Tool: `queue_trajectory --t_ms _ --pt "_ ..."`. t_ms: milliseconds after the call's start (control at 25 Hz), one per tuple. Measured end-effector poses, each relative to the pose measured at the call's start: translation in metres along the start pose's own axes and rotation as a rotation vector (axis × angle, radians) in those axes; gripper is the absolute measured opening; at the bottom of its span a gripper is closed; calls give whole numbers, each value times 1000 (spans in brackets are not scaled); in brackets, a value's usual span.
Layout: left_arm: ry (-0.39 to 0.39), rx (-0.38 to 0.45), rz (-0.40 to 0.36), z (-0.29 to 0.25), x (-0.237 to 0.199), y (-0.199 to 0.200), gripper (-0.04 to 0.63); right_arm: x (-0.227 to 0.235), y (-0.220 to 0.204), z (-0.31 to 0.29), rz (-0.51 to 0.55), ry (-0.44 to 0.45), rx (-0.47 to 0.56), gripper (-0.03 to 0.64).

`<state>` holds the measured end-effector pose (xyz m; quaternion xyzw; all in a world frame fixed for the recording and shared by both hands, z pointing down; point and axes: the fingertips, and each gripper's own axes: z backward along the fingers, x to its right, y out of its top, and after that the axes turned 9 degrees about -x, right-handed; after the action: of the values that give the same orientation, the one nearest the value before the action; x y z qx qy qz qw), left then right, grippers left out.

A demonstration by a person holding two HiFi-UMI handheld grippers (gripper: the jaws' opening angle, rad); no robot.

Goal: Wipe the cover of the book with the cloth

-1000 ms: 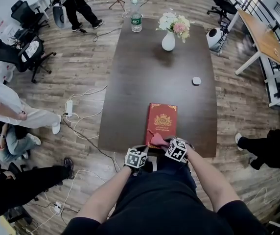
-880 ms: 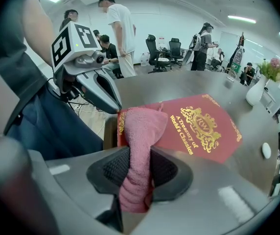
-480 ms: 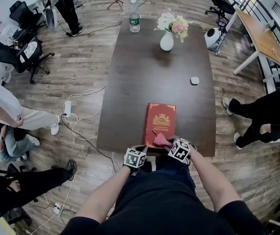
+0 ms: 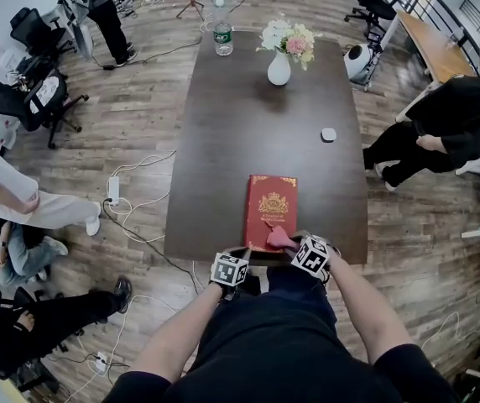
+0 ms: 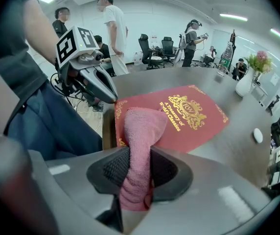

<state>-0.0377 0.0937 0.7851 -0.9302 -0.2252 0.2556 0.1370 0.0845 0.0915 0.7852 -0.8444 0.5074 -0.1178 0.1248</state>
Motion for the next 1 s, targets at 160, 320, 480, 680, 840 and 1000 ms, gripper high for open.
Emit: queue_trajectory --t_ms 160,320,480,680,840,1000 --pt "8 -20 -8 -2 -1 -2 -5 2 -7 1 -19 -7 15 117" --pt "19 -34 -5 -2 -2 -4 -5 2 -18 3 -38 -3 19 117" --pt "16 -50 19 -4 -3 -6 -5 7 -37 6 -64 2 7 117" --pt "24 -74 54 -1 -7 -8 -5 8 -54 12 -164 32 45 117" --pt "43 -101 39 3 -10 -5 -5 7 -52 16 -217 42 99 117" --pt "41 -56 0 13 -12 14 -5 5 -47 17 -282 33 145 117"
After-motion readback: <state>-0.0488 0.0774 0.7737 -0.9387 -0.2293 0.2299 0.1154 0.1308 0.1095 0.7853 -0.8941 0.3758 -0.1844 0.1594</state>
